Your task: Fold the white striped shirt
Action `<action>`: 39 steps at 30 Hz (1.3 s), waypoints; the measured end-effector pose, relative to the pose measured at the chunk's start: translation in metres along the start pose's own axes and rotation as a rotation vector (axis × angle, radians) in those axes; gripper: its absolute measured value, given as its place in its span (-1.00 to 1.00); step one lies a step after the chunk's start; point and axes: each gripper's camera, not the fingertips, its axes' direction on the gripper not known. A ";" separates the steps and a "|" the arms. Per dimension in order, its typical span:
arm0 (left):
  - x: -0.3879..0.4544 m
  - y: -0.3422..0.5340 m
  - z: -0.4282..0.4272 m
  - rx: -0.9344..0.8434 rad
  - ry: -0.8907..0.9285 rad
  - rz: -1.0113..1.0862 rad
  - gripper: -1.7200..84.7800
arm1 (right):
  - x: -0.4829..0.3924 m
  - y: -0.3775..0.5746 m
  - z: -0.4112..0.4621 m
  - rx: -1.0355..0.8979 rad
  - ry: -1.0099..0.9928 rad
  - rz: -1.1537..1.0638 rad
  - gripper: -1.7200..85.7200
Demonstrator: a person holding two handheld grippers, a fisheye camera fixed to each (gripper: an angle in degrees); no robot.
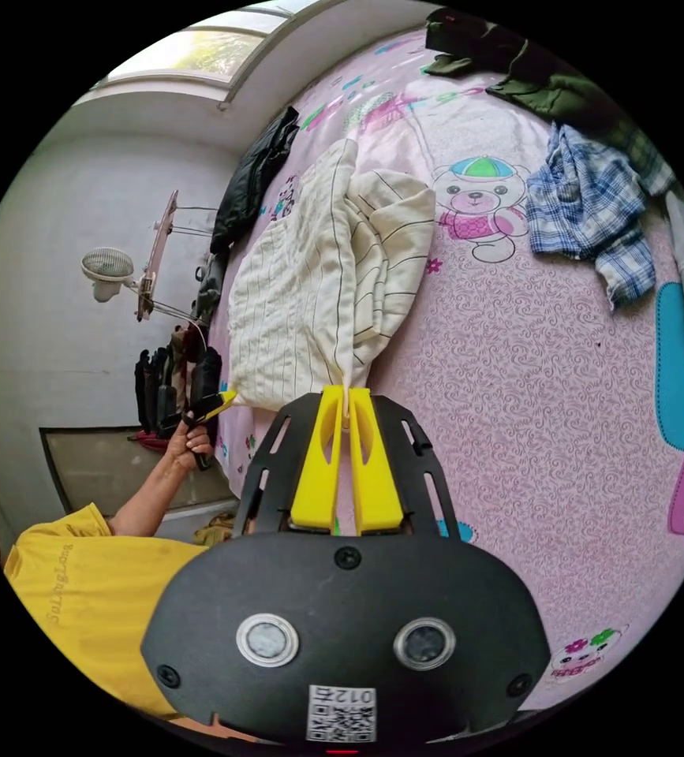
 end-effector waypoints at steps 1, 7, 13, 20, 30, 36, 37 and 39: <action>-0.002 0.003 0.000 -0.005 0.002 0.001 -0.94 | 0.003 0.008 -0.002 -0.016 -0.001 -0.007 -0.94; -0.026 0.052 0.003 -0.091 0.016 0.012 -0.95 | 0.029 0.069 -0.007 -0.075 -0.017 0.015 -0.95; -0.060 0.120 0.011 -0.159 0.039 -0.047 -0.95 | 0.051 0.142 -0.005 -0.147 -0.008 0.059 -0.95; -0.093 0.166 0.015 -0.125 0.122 -0.090 -0.95 | 0.071 0.181 -0.013 -0.132 0.022 0.100 -0.92; -0.087 0.105 -0.018 0.064 0.061 0.020 -0.95 | 0.063 0.133 -0.044 0.072 0.145 -0.029 -0.87; -0.087 0.054 -0.003 -0.036 0.092 0.026 -0.95 | 0.080 0.086 -0.039 0.107 0.088 0.034 -0.86; -0.087 0.051 -0.003 -0.040 0.099 0.026 -0.95 | 0.083 0.079 -0.038 0.100 0.072 0.042 -0.86; -0.086 0.045 -0.007 -0.032 0.120 0.027 -0.95 | 0.085 0.071 -0.038 0.109 0.064 0.041 -0.86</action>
